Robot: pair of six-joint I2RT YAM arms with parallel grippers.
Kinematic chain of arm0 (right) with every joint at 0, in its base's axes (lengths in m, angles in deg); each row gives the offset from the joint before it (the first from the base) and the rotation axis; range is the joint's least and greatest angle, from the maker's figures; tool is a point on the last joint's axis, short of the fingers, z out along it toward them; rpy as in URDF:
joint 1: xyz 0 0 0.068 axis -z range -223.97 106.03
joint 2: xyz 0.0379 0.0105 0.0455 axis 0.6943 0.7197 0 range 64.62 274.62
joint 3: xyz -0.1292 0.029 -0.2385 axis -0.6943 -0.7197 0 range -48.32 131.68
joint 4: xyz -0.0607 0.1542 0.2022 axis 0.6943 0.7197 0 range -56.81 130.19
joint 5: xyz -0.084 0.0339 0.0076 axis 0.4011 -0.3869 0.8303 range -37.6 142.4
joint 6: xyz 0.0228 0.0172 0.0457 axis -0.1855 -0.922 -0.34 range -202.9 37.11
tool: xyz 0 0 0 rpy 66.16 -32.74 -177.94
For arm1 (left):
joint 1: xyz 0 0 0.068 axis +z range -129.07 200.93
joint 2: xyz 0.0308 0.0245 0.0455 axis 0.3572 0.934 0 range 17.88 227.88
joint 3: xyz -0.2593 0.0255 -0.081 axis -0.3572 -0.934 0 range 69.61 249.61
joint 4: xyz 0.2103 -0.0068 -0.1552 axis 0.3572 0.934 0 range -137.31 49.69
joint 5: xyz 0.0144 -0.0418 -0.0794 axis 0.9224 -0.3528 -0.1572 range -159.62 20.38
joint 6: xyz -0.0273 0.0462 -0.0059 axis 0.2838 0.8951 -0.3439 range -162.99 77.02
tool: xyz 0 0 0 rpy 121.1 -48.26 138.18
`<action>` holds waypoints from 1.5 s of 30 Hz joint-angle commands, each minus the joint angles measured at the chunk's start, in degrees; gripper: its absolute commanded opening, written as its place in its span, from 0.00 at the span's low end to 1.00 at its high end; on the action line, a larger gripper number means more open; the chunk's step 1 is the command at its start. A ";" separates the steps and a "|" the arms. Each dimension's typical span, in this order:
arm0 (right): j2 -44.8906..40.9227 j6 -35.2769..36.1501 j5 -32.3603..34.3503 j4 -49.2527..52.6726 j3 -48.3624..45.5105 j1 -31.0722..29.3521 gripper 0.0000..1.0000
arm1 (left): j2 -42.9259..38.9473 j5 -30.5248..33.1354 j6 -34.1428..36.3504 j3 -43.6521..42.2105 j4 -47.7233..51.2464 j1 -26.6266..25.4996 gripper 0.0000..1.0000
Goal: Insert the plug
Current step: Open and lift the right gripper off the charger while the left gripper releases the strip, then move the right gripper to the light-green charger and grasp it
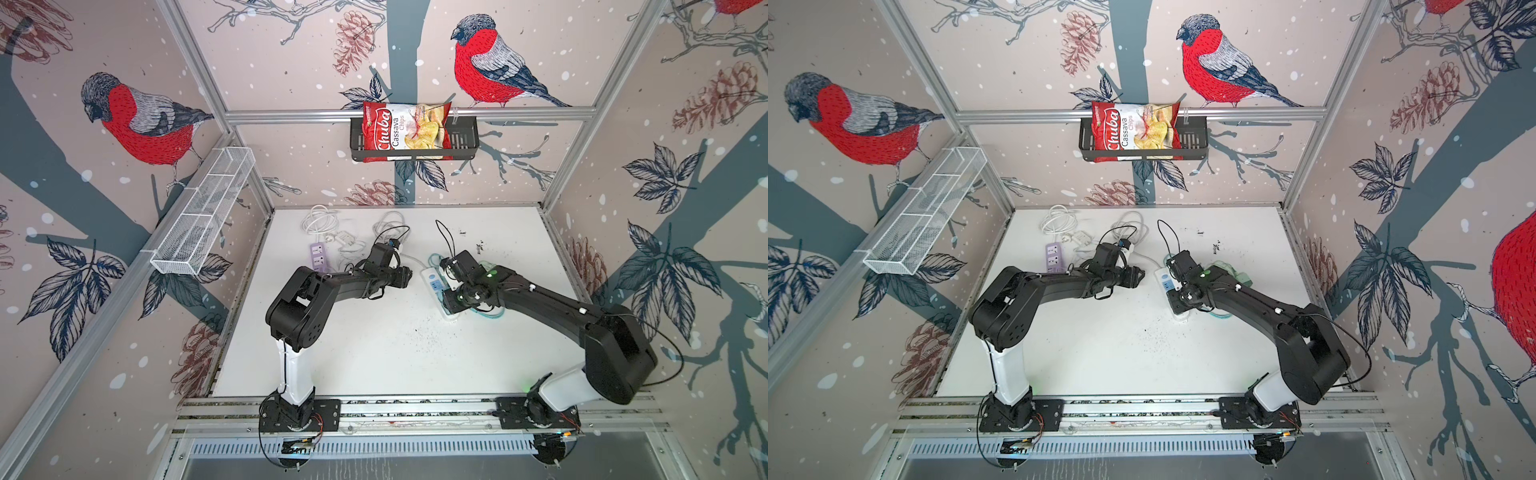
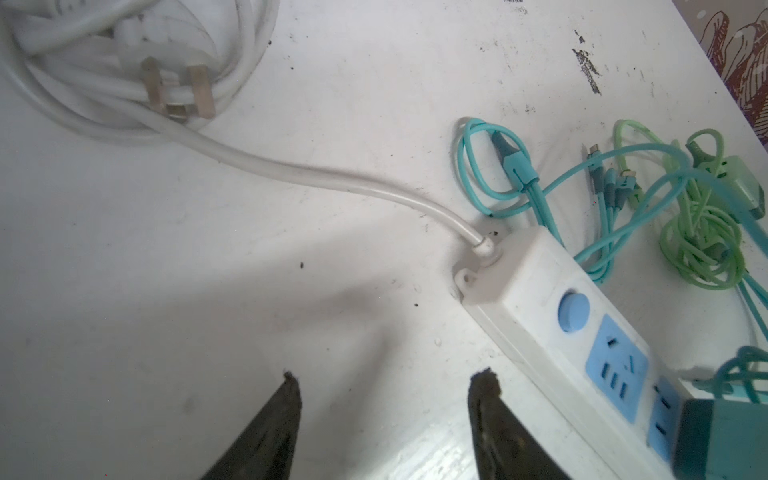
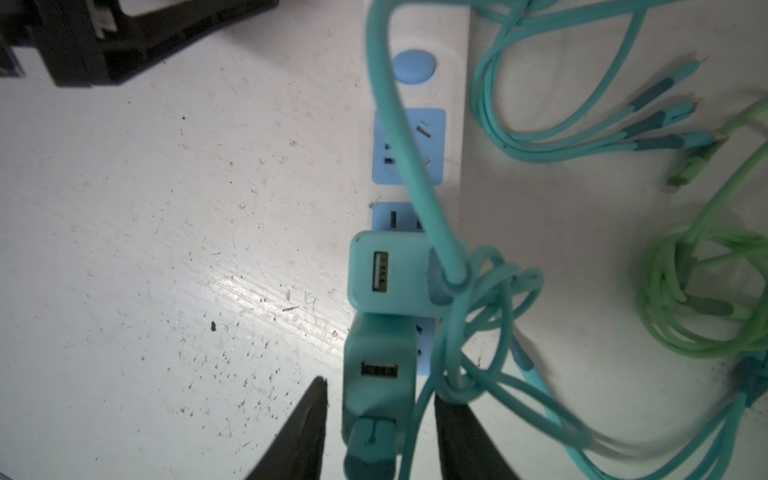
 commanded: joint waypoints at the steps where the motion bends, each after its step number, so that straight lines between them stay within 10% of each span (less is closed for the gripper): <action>1: -0.60 -2.16 0.20 0.12 -0.89 -0.11 0.47 | -0.92 -0.02 -0.09 -0.10 -0.65 0.14 0.64; 20: -19.08 -15.64 -3.52 0.17 -7.98 3.41 0.70 | -2.85 2.11 0.88 -0.49 0.53 0.12 0.72; 29: -25.49 -20.47 6.72 -1.06 -7.81 14.48 0.71 | -5.64 2.44 1.29 0.01 2.31 0.07 0.72; 36: -12.11 -14.55 12.37 -4.12 -2.71 29.63 0.71 | -12.56 3.48 0.45 -7.08 2.64 -0.14 0.72; 45: 9.12 -5.11 15.95 2.17 10.65 32.85 0.66 | -22.81 6.66 -1.33 -18.68 3.74 -0.22 0.72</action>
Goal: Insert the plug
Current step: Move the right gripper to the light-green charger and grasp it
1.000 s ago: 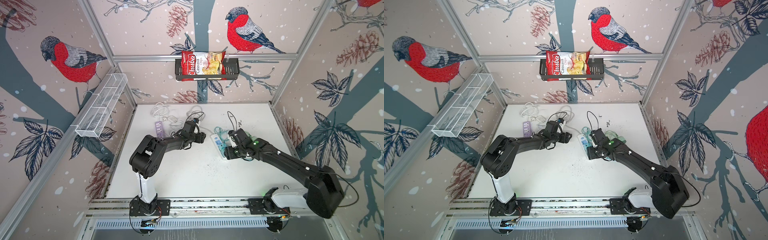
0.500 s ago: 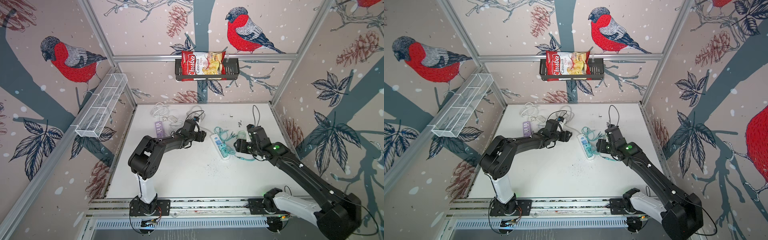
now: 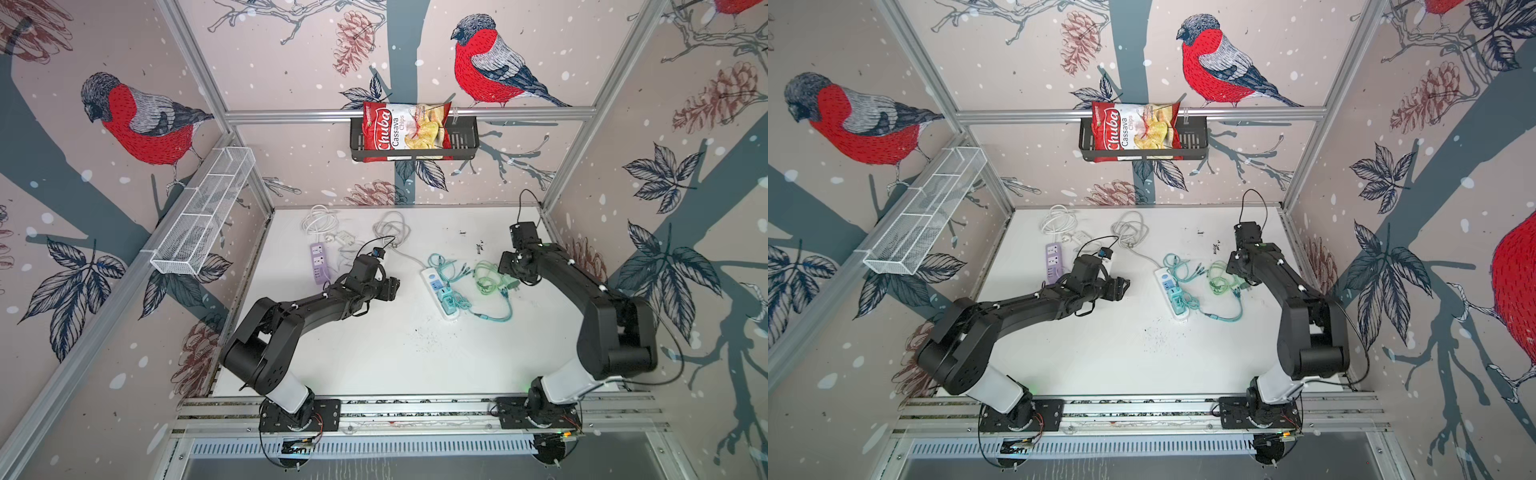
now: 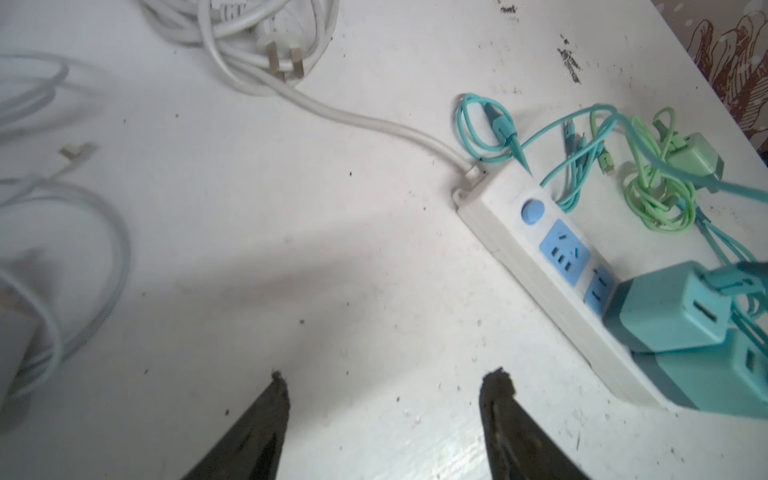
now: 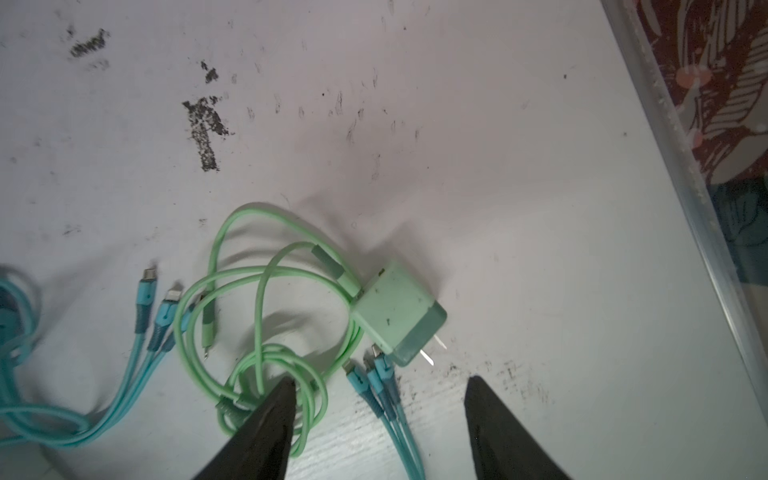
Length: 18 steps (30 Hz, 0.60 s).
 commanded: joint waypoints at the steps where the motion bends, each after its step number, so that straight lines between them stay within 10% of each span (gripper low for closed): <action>1: 3.37 5.35 2.29 2.99 3.36 0.45 0.65 | -2.45 1.94 -0.93 -2.33 0.95 -0.04 0.72; 18: 10.76 10.92 0.33 4.44 5.46 0.85 0.65 | -5.37 3.27 -0.85 -3.10 2.48 -0.02 0.72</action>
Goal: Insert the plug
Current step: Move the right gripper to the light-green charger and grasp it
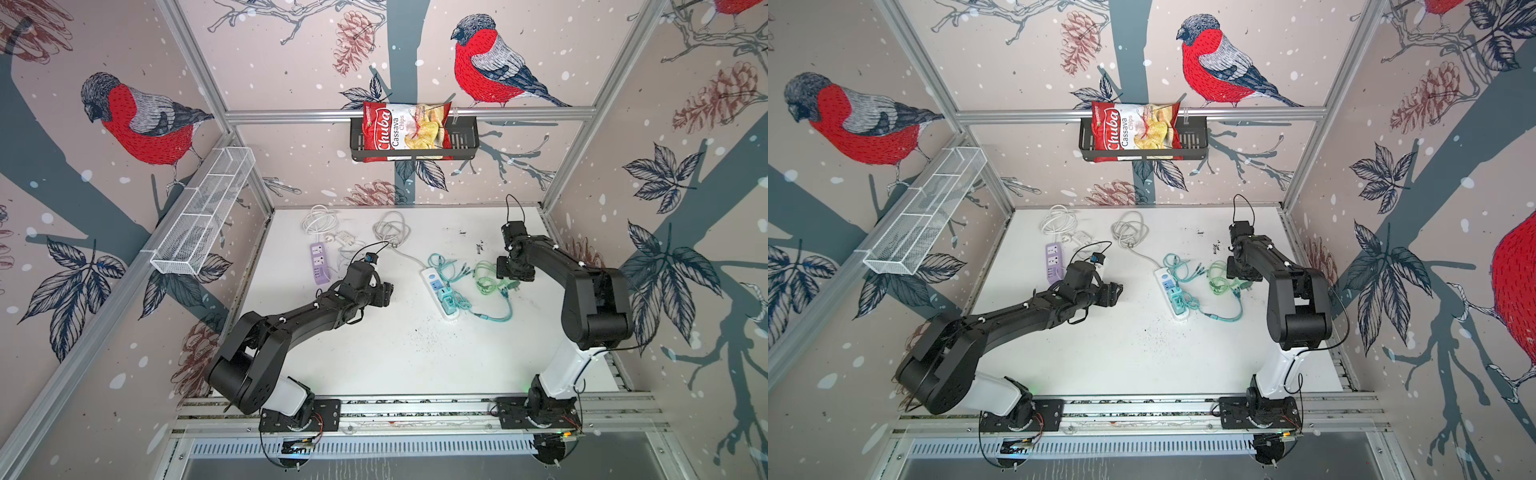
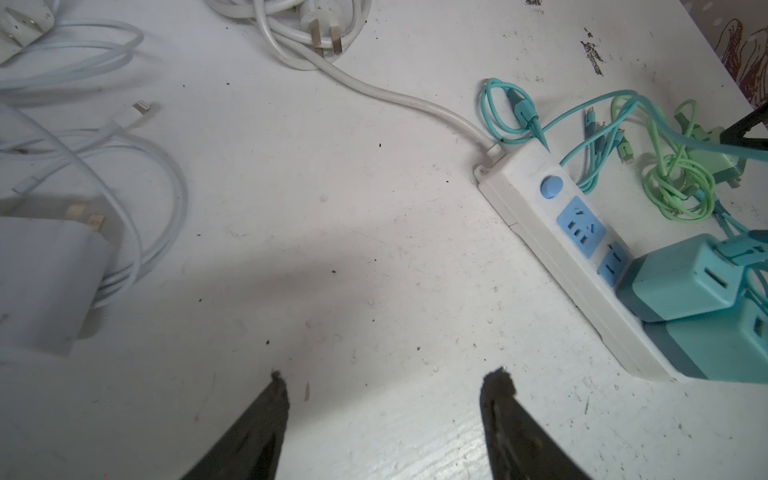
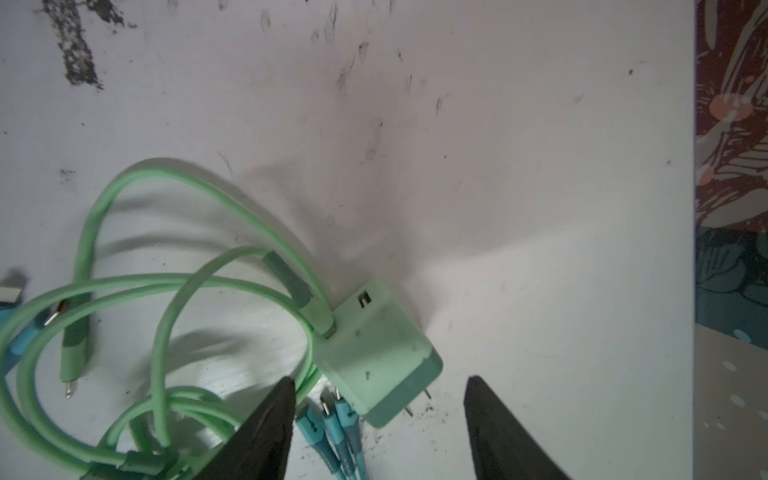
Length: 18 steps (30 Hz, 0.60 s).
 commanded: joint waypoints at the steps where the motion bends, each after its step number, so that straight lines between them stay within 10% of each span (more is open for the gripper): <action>1: 0.48 0.95 -1.65 0.13 0.08 0.16 0.65 | -0.09 0.52 0.11 0.50 0.05 -0.02 0.72; 18: 6.89 1.61 -0.47 -0.91 1.34 1.32 0.62 | -1.76 3.69 1.39 0.71 1.53 0.45 0.72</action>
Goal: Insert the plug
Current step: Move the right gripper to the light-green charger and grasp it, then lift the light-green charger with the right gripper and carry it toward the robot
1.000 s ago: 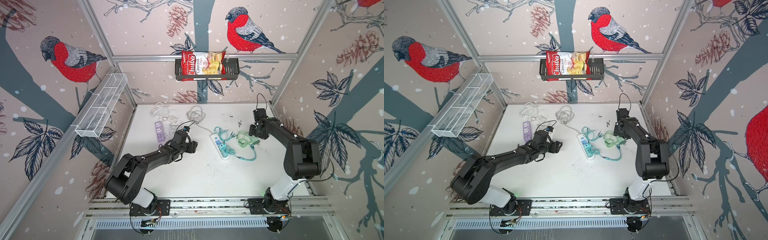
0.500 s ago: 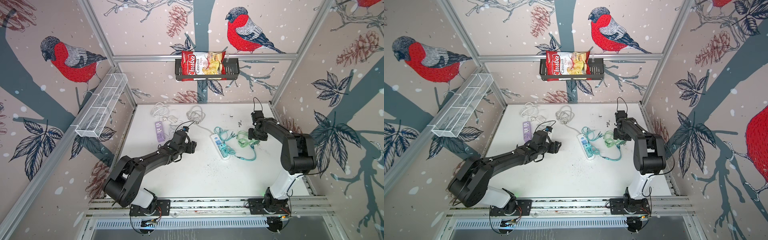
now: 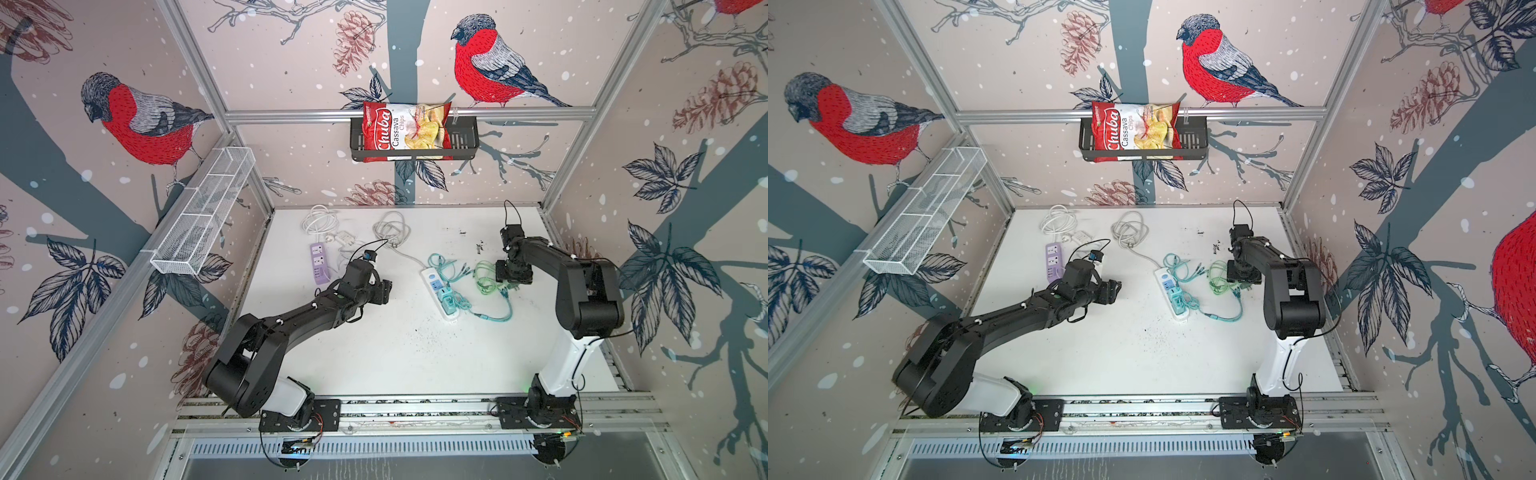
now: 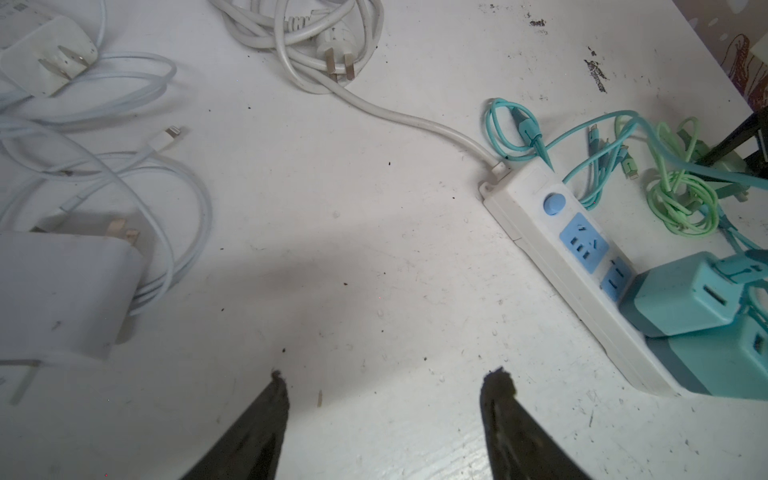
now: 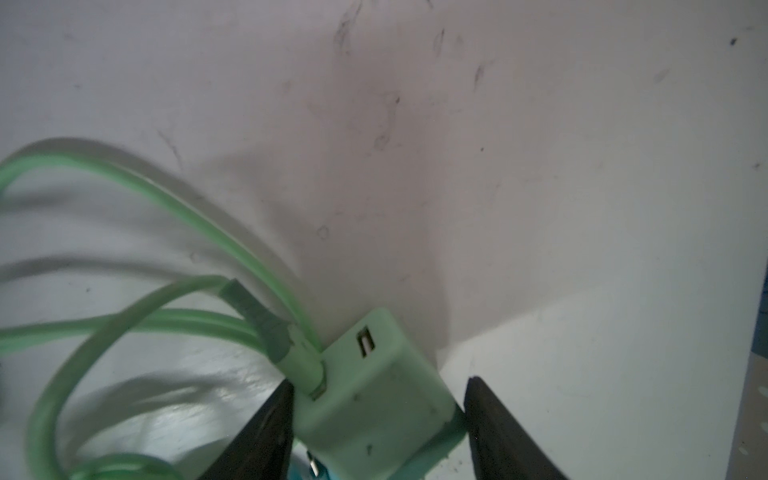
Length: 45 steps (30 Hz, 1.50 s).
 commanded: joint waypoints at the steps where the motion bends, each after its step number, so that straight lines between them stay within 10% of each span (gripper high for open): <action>1: 1.28 0.07 0.96 0.01 0.24 0.14 0.60 | -0.84 1.72 0.87 -0.12 0.55 0.29 0.72; 12: -1.75 -1.38 -2.97 -0.34 -1.32 0.57 0.22 | -3.14 4.26 0.56 -1.41 1.34 0.37 0.73; 25: -20.77 -6.47 -6.02 4.43 0.84 -2.70 0.14 | -10.94 9.16 -3.47 -1.02 8.56 0.37 0.72; 33: -34.27 -14.33 -4.14 8.70 5.33 -16.97 0.14 | -24.31 14.36 -8.74 -1.74 15.43 0.33 0.72; 45: -39.48 -28.62 8.08 8.22 8.38 -55.11 0.13 | -44.17 20.92 -13.86 -0.37 28.99 0.40 0.71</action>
